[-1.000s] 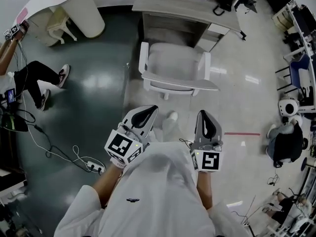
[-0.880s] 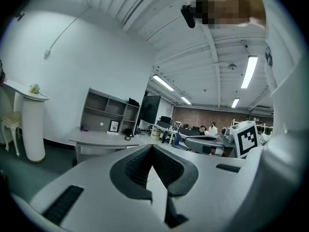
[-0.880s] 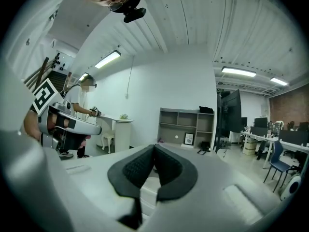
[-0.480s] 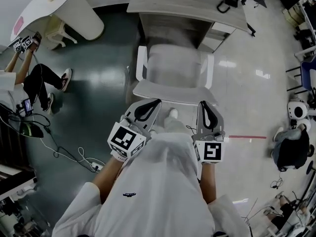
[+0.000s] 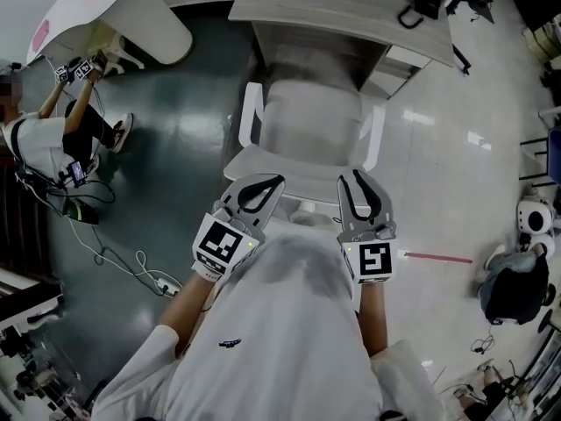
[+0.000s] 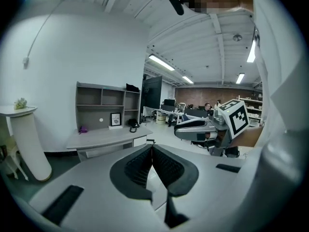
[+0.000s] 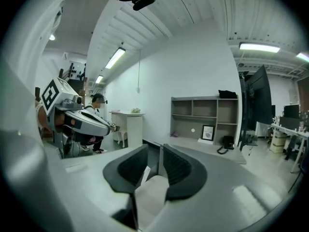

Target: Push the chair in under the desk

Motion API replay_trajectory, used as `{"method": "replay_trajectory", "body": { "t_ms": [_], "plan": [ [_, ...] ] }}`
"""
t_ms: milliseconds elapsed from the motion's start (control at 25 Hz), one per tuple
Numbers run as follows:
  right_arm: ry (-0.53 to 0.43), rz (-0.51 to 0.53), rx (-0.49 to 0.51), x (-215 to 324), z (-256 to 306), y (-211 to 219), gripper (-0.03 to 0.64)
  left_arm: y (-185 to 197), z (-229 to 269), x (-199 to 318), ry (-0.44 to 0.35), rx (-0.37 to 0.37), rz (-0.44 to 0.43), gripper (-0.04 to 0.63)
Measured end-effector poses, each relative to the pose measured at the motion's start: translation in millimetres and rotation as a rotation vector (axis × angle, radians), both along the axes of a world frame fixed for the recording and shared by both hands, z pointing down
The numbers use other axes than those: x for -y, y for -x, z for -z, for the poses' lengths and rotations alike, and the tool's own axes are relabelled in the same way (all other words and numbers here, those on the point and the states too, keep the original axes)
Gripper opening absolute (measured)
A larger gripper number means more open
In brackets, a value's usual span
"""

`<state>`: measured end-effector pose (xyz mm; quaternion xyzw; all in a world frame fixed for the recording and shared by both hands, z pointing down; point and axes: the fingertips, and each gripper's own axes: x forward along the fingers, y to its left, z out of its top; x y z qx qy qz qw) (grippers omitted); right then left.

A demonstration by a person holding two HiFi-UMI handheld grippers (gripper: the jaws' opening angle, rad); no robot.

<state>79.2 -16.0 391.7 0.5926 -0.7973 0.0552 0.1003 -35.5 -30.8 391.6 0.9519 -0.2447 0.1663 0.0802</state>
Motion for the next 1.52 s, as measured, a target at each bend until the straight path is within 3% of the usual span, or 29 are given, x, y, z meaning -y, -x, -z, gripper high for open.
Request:
{"method": "replay_trajectory", "body": {
  "t_ms": [80,160,360,480,600,800,1080,1200,1400,1520],
  "plan": [
    [0.009,0.039,-0.021,5.0,-1.2,2.8,0.114,-5.0,-1.6,0.0,-0.011,0.016,-0.035,0.009],
    [0.043,0.071,-0.046,4.5,-6.6,3.6,0.124,-7.6,-6.4,-1.1,0.002,0.036,-0.067,0.071],
    [0.07,0.157,-0.027,1.7,-14.8,9.2,0.147,-12.7,-21.5,-2.1,0.022,0.112,-0.131,0.135],
    [0.078,0.219,0.001,-4.9,-16.5,16.2,0.164,-16.6,-33.9,-9.5,0.05,0.168,-0.182,0.173],
    [0.111,0.277,-0.033,-7.2,-25.1,24.5,0.181,-18.9,-49.4,-12.5,0.049,0.235,-0.232,0.196],
    [0.246,0.404,-0.132,-22.0,-62.1,44.1,0.207,-16.8,-88.0,-21.0,0.084,0.345,-0.298,0.209],
    [0.377,0.483,-0.191,-32.9,-111.7,58.9,0.21,-12.3,-128.1,-32.3,0.153,0.445,-0.342,0.213],
    [0.415,0.494,-0.236,-35.6,-130.1,56.7,0.21,-12.6,-142.8,-36.1,0.163,0.493,-0.365,0.219],
    [0.463,0.529,-0.292,-43.1,-156.3,68.3,0.21,3.0,-175.5,-42.0,0.159,0.65,-0.406,0.225],
    [0.461,0.54,-0.35,-41.7,-169.4,72.4,0.21,6.6,-190.9,-44.2,0.174,0.7,-0.4,0.224]
  ]
}}
